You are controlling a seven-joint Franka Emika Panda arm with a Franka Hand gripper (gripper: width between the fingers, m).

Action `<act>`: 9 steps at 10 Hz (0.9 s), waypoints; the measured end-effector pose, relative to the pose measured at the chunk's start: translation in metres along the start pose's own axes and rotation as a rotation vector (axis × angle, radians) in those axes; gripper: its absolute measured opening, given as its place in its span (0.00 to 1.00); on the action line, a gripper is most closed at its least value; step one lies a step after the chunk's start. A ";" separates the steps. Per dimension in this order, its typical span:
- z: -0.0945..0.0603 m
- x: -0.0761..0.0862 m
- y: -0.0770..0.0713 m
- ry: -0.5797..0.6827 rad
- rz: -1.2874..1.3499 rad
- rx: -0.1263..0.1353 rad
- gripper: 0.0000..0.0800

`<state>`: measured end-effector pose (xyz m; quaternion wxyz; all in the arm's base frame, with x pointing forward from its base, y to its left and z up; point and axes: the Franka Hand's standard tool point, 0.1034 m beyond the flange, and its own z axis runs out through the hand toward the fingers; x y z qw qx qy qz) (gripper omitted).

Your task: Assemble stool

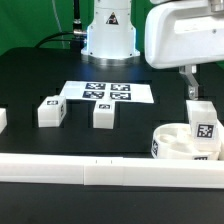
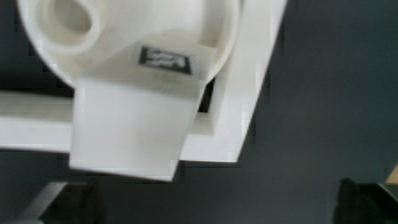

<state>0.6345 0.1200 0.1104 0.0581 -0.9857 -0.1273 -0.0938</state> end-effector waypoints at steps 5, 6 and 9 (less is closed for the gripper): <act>0.003 -0.003 0.007 -0.026 -0.417 -0.016 0.81; 0.004 -0.004 0.007 -0.042 -0.475 -0.019 0.81; 0.010 -0.008 0.016 -0.059 -0.697 -0.017 0.81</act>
Offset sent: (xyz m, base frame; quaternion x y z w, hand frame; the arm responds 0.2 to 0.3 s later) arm 0.0000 0.0000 0.0000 0.0000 0.0000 -0.1296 0.9916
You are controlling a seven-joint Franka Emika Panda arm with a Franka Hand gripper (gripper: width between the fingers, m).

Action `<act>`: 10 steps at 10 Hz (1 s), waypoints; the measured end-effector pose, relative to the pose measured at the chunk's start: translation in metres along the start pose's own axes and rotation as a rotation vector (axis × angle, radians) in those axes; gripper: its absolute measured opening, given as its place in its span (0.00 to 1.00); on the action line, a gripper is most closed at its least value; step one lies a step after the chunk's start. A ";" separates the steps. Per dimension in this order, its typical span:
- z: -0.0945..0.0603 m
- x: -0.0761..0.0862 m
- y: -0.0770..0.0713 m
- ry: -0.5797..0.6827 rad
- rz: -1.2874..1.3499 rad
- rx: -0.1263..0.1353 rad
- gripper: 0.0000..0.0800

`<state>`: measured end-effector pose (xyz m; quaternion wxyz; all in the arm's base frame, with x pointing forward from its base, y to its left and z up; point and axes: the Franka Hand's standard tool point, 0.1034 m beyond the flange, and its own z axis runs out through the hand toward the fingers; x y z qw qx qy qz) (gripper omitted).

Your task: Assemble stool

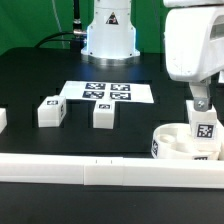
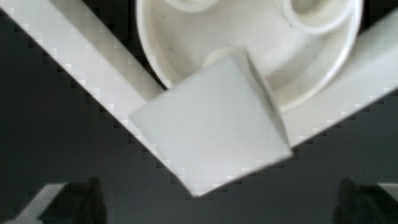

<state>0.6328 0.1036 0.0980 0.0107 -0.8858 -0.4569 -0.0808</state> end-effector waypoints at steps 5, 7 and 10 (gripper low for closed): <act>0.011 -0.005 -0.003 -0.032 -0.347 0.000 0.81; 0.017 -0.006 -0.006 -0.036 -0.337 0.007 0.81; 0.020 -0.008 -0.007 -0.039 -0.332 0.011 0.48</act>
Offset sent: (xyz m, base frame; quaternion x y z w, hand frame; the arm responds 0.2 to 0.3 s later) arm -0.0023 0.0097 -0.0039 0.0028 0.0098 -0.1462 0.9892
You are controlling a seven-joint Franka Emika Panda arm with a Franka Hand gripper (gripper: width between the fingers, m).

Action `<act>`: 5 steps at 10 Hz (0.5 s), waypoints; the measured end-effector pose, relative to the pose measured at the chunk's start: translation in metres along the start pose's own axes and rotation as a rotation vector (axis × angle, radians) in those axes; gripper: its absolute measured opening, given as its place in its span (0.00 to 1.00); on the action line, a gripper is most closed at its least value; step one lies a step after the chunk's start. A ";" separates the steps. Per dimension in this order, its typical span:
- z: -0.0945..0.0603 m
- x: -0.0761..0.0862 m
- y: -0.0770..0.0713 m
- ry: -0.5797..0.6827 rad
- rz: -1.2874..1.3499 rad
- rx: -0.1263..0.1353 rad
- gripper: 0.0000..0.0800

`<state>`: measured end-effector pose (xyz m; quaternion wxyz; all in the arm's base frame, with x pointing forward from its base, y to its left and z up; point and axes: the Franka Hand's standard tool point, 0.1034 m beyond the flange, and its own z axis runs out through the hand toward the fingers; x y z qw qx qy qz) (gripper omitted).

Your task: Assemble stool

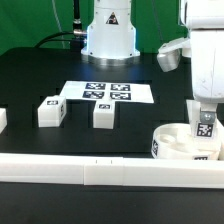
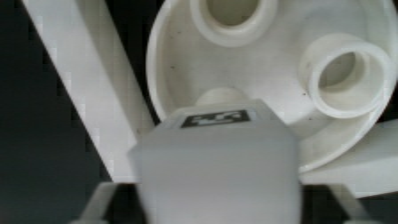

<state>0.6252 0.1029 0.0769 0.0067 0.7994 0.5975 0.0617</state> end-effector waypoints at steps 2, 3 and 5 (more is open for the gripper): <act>0.000 0.001 0.000 0.001 0.017 -0.001 0.42; 0.000 0.001 0.000 0.001 0.043 0.000 0.42; 0.000 0.001 0.000 0.001 0.089 0.000 0.42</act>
Offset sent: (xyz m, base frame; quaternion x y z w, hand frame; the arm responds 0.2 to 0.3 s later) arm 0.0000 0.0000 0.0000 0.0000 0.0000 0.0000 1.0000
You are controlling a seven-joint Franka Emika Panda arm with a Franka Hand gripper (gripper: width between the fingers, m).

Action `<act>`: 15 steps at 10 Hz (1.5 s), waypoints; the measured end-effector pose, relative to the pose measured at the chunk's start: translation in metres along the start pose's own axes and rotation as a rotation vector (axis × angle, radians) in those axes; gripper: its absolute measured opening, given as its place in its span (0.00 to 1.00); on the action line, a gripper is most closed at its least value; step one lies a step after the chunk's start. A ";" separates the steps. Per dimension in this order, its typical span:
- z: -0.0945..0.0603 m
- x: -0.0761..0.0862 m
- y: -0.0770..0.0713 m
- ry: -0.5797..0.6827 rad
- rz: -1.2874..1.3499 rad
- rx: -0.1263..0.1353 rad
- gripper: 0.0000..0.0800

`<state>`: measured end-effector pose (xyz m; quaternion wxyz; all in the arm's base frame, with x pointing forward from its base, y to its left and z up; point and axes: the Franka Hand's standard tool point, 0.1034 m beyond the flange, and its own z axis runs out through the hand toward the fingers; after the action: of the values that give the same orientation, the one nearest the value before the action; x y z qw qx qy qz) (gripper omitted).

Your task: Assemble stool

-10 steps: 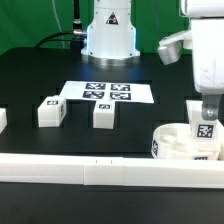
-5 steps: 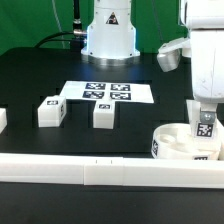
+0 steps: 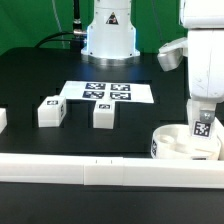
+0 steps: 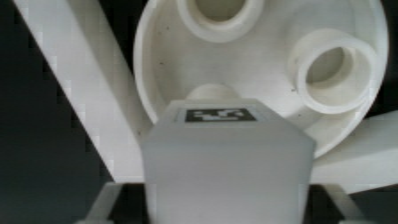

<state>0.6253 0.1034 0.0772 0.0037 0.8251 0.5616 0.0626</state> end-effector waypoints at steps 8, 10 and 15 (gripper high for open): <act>0.002 0.002 -0.001 0.030 0.892 -0.009 0.42; 0.003 0.007 -0.002 0.053 1.092 -0.019 0.42; 0.002 0.008 -0.001 0.070 1.372 -0.011 0.42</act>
Offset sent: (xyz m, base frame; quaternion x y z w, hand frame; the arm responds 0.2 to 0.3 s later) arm -0.0104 0.0011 -0.0107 0.0040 0.0054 0.3065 0.9518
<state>0.6273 0.1115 0.0754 -0.0508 0.9915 -0.0887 0.0802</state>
